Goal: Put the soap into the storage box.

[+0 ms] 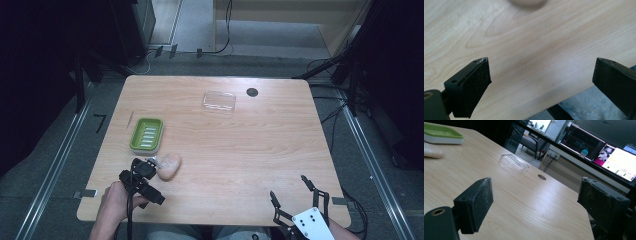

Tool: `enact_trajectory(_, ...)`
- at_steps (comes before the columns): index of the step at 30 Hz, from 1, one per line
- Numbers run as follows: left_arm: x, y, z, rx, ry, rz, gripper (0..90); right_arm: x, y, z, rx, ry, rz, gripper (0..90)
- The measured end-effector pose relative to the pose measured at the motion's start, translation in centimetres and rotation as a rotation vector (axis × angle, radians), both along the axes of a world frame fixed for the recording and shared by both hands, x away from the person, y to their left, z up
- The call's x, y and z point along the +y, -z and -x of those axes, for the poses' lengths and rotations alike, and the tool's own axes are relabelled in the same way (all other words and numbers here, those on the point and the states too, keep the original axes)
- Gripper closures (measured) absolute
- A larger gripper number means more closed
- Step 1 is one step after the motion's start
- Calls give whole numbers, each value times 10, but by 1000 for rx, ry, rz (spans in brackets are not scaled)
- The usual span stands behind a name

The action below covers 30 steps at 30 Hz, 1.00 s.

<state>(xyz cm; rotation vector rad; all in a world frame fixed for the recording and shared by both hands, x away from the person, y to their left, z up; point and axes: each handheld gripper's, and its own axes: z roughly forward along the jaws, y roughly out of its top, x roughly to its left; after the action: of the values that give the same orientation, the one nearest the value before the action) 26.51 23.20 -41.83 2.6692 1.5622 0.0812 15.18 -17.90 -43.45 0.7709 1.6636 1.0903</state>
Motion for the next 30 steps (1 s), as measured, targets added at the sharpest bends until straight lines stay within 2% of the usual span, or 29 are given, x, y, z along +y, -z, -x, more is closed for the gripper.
enact_trajectory(14, -12, -2, -24, -11, 0, 17, 19, -1, 0, 0, 5, 1, -7, 131)
enact_trajectory(22, -21, 2, -44, -27, -10, 22, 22, -1, 1, 0, 4, 2, -8, 131)
enact_trajectory(30, -26, 6, -57, -18, -11, 24, 28, -1, 1, 0, 2, 3, -6, 131)
